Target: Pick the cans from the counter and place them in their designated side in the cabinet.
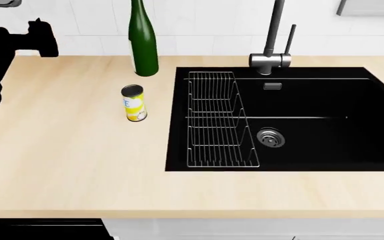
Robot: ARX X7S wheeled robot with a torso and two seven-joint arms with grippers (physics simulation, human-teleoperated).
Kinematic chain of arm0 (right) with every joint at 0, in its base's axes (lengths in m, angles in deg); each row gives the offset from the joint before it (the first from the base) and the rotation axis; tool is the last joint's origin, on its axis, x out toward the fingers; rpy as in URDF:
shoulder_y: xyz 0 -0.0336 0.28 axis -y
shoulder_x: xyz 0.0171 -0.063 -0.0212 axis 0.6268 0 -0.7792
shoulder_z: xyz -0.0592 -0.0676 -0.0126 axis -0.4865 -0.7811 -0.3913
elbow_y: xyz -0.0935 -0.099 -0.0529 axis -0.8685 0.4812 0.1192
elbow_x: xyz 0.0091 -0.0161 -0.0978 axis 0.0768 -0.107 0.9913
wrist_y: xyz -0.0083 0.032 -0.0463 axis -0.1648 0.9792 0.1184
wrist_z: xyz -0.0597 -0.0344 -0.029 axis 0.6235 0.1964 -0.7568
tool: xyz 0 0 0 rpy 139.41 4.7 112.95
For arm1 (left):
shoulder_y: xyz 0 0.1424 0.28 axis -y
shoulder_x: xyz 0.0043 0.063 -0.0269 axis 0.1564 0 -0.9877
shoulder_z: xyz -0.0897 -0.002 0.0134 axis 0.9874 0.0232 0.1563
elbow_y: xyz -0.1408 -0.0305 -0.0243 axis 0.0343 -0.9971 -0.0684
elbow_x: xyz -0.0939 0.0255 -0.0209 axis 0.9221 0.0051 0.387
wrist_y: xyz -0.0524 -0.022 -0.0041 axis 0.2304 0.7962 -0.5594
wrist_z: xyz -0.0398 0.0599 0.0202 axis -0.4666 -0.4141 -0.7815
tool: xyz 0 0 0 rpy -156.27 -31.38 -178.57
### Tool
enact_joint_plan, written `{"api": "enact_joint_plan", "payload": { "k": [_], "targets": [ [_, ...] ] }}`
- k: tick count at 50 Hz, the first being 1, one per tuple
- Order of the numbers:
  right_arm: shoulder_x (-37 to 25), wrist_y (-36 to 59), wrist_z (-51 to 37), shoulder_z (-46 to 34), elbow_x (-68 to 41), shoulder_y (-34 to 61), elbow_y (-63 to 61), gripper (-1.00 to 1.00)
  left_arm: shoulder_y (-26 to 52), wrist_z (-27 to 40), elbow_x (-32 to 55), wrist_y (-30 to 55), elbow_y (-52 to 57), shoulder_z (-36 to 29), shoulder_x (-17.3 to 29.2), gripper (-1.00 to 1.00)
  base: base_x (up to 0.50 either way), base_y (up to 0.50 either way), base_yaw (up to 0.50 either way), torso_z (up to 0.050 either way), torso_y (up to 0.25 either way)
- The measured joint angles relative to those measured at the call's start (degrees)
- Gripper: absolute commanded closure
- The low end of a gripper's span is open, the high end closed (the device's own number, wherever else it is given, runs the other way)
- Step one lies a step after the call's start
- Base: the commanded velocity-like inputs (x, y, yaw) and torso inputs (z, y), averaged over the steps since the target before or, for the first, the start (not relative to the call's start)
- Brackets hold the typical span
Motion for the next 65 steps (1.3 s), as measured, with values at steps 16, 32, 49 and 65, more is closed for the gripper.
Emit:
{"api": "enact_joint_plan", "payload": {
  "k": [16, 32, 49, 65],
  "targets": [
    [0.06, 0.14, 0.0, 0.08, -0.03, 0.19, 0.0, 1.0, 3.07, -0.3, -1.12, -1.75, -5.73, 0.09, 1.13, -1.0, 0.27, 0.0, 0.0, 0.0, 0.001],
    [0.07, 0.18, -0.01, 0.1, -0.04, 0.19, 0.0, 1.0, 3.8, -0.41, -0.8, -0.68, -5.87, 1.33, 3.22, -1.0, 0.28, 0.0, 0.0, 0.0, 0.001],
    [0.07, 0.19, 0.0, 0.1, -0.03, 0.13, 0.0, 1.0, 3.59, -0.44, -0.49, 0.05, -5.47, 1.87, 4.23, -1.0, 0.12, 0.0, 0.0, 0.0, 0.001],
    [0.07, 0.19, -0.01, 0.1, -0.04, 0.19, 0.0, 1.0, 3.03, -0.01, -1.29, -3.37, -8.33, 1.48, 3.0, -1.0, 0.0, 0.0, 0.0, 0.0, 0.001]
  ]
}}
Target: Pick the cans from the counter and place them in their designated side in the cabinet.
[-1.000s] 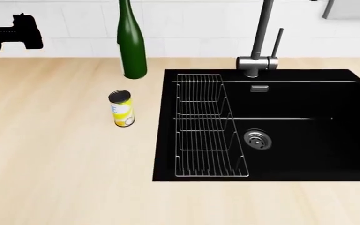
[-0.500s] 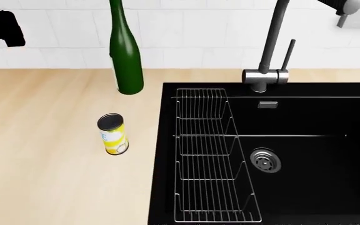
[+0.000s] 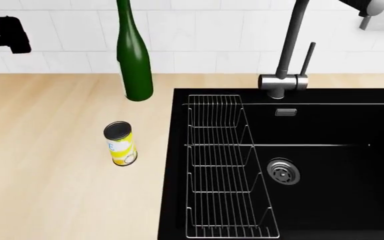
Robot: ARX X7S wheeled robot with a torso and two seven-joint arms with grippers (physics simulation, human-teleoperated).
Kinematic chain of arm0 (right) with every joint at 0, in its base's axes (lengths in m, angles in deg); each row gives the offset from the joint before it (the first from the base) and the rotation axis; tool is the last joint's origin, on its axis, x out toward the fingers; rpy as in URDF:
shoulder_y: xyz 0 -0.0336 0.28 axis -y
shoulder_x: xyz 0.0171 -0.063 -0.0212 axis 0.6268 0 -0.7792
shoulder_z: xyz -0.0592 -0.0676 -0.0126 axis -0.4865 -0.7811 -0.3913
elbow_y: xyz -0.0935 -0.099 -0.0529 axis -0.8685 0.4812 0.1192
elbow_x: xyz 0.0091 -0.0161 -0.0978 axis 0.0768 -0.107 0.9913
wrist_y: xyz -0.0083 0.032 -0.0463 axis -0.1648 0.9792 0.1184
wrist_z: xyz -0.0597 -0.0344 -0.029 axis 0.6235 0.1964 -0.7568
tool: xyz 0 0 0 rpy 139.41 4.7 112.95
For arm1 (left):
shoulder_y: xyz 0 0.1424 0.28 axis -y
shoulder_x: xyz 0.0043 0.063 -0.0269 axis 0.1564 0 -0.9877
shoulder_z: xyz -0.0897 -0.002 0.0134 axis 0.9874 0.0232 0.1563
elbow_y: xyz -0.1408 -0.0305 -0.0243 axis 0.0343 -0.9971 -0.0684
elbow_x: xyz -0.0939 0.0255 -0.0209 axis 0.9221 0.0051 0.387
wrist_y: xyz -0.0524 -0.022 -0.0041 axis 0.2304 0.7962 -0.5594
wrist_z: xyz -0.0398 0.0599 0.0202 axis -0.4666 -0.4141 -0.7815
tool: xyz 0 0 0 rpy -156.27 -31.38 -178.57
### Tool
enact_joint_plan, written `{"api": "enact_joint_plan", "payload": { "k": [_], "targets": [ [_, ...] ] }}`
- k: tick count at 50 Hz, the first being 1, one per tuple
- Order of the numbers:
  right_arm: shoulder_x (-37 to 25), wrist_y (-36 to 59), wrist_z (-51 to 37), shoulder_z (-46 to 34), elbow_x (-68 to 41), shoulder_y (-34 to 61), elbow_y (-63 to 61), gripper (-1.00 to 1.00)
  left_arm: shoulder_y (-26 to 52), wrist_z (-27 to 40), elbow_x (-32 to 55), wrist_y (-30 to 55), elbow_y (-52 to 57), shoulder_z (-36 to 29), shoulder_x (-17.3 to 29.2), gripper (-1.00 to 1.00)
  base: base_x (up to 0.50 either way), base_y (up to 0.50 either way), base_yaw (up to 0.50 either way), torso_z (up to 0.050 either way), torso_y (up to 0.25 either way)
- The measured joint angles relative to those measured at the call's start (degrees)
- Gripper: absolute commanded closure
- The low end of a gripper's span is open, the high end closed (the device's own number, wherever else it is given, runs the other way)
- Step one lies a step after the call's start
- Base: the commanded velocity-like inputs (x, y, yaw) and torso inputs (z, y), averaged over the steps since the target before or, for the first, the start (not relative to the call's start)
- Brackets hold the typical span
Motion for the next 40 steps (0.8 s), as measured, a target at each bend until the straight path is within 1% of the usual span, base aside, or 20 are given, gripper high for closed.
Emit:
{"api": "enact_joint_plan", "payload": {
  "k": [16, 17, 40],
  "targets": [
    [0.0, 0.0, 0.0, 0.0, 0.0, 0.01, 0.0, 1.0, -0.41, -0.07, 0.05, -0.55, -0.03, -0.17, -0.19, -1.0, 0.0, 0.0, 0.0, 0.0, 0.001],
    [0.0, 0.0, 0.0, 0.0, 0.0, 0.01, 0.0, -1.0, -0.42, -0.08, 0.06, -0.54, 0.0, -0.17, -0.19, -1.0, 0.0, 0.0, 0.0, 0.0, 0.0],
    [0.02, -0.13, 0.5, -0.19, 0.63, 0.41, -0.01, -1.0, -0.91, -0.08, 0.53, -0.22, 1.08, 0.13, 0.1, -1.0, 0.0, 0.0, 0.0, 0.0, 0.0]
  ]
}}
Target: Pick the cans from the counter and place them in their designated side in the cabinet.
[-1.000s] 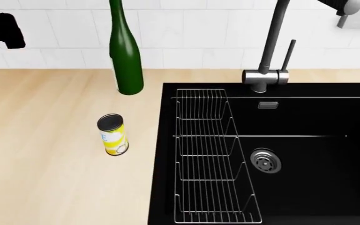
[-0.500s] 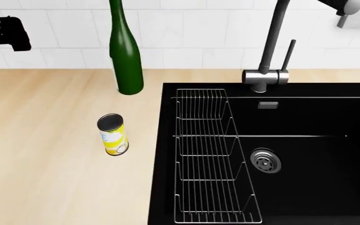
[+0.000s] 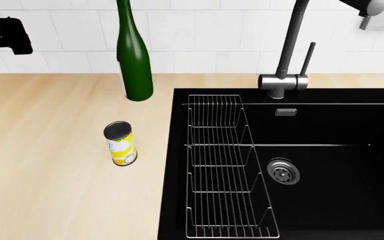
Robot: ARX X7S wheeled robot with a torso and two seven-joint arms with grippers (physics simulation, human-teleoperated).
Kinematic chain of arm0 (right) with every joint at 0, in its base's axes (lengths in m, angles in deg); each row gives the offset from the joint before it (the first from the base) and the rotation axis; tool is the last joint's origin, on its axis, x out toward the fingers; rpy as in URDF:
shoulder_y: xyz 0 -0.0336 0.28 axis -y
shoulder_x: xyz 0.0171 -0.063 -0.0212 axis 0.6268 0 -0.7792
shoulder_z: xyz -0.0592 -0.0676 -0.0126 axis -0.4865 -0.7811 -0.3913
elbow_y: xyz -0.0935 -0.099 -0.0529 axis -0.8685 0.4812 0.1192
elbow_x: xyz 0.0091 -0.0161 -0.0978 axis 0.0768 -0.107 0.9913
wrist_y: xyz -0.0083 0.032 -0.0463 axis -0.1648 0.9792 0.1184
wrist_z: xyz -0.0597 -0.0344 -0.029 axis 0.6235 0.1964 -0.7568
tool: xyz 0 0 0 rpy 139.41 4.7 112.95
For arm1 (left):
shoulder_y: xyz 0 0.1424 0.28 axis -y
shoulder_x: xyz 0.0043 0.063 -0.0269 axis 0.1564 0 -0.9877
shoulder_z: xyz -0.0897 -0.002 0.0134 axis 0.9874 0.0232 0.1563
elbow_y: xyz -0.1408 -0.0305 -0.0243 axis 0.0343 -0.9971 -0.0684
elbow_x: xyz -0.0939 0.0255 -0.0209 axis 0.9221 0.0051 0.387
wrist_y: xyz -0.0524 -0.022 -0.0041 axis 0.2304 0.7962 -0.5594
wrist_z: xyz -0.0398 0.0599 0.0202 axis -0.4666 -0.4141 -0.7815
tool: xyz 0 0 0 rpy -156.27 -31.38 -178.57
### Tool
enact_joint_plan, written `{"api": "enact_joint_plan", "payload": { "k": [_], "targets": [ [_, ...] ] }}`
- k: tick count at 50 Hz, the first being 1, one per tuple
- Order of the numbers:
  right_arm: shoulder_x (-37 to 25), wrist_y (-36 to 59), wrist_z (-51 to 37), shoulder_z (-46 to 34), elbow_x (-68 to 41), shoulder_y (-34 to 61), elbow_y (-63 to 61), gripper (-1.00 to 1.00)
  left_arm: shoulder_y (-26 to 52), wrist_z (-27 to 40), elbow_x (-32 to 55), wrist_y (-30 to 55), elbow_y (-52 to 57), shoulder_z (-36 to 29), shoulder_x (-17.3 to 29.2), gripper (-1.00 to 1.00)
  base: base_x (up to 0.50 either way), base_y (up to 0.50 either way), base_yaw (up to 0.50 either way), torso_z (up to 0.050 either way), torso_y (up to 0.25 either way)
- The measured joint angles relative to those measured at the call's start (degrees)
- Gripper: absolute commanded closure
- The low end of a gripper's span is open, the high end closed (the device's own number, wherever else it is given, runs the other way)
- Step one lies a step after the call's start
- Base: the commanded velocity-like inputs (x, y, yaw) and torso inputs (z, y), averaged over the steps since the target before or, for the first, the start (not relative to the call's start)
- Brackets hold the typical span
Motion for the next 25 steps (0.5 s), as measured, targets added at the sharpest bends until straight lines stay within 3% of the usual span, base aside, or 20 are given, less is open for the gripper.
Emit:
{"api": "enact_joint_plan", "payload": {
  "k": [16, 25],
  "targets": [
    [0.0, -0.01, 0.04, -0.02, 0.06, 0.04, 0.0, -1.0, 0.0, -0.01, 0.12, -0.1, 0.09, -0.06, -0.05, -1.0, 0.0, 0.0, 0.0, 0.0, 0.0],
    [0.0, 0.0, 0.05, -0.01, 0.06, -0.07, 0.0, -1.0, 0.06, -0.04, 0.26, -0.01, 0.25, -0.1, -0.09, -1.0, -0.45, 0.0, 0.0, 0.002, 0.001]
  ]
}}
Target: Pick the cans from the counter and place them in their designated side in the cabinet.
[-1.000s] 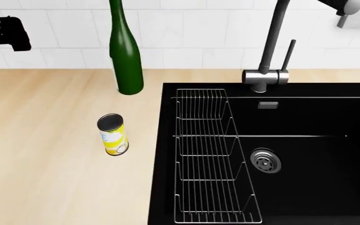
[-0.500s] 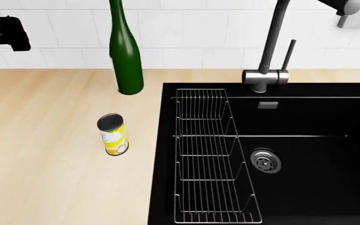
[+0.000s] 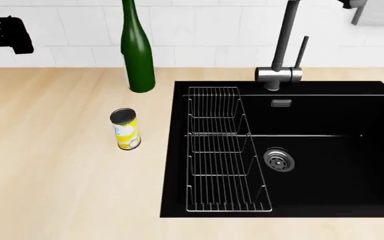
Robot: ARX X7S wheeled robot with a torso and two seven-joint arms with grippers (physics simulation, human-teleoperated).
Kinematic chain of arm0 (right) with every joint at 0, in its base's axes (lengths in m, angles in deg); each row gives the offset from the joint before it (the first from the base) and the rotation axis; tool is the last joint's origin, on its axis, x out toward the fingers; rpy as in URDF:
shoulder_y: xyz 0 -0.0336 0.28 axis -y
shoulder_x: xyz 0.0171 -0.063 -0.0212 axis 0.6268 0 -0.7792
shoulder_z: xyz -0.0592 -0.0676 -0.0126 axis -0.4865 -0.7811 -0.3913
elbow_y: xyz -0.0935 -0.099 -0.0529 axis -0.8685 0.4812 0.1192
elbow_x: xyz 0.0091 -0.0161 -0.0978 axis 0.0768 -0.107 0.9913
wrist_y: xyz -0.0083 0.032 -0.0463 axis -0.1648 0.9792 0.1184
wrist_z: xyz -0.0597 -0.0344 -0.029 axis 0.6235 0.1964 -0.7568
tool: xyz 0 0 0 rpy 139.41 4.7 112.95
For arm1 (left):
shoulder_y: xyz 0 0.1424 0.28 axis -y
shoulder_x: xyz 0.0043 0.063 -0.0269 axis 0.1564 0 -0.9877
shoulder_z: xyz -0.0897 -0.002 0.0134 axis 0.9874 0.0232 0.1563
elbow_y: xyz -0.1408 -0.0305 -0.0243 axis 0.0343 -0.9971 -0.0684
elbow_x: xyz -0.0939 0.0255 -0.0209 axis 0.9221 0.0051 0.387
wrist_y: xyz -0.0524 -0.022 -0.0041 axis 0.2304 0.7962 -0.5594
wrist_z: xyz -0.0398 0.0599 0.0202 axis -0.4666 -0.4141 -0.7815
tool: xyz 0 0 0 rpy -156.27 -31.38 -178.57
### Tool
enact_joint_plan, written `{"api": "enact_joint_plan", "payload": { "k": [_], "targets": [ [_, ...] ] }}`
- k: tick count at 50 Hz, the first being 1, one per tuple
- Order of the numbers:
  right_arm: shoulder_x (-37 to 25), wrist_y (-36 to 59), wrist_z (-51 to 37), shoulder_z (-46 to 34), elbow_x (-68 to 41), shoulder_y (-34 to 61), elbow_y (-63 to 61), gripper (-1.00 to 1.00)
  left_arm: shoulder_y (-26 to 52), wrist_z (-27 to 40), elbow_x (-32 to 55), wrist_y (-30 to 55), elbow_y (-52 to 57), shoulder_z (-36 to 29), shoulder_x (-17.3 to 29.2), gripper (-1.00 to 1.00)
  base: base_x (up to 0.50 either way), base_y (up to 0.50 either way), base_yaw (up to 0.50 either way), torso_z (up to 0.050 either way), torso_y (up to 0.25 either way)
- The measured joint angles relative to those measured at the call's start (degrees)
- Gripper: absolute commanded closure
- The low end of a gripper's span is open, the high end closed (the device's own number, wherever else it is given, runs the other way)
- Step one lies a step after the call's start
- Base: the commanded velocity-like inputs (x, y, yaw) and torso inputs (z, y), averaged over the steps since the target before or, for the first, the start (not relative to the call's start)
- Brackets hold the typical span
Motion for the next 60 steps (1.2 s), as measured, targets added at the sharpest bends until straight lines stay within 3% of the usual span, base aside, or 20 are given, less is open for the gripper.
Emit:
{"api": "enact_joint_plan", "payload": {
  "k": [30, 35, 48, 60],
  "targets": [
    [-0.01, -0.01, 0.0, -0.02, 0.01, 0.11, 0.0, -1.0, -0.57, -0.29, 0.55, -0.79, -0.74, 0.4, -0.19, -1.0, -0.5, 0.05, 0.0, 0.0, 0.0],
    [0.05, 1.62, -0.8, -7.21, -7.56, -0.24, -0.03, -1.0, -0.82, -0.42, 0.68, -0.96, -0.82, 0.43, -0.25, -1.0, -0.5, 0.07, 0.0, 0.0, 0.0],
    [0.16, 1.37, -0.4, -14.76, -16.42, -3.0, -0.05, -1.0, -2.45, -0.59, 1.4, -1.53, 0.34, 1.06, -0.4, -1.0, 0.0, 0.0, 0.0, 0.0, 0.0],
    [0.09, -7.67, 0.49, -15.35, -15.8, -8.12, -0.07, -1.0, -7.28, 1.15, 3.96, -2.79, 8.58, 4.2, -1.97, -1.0, 0.0, 0.0, 0.0, 0.0, 0.0]
  ]
}}
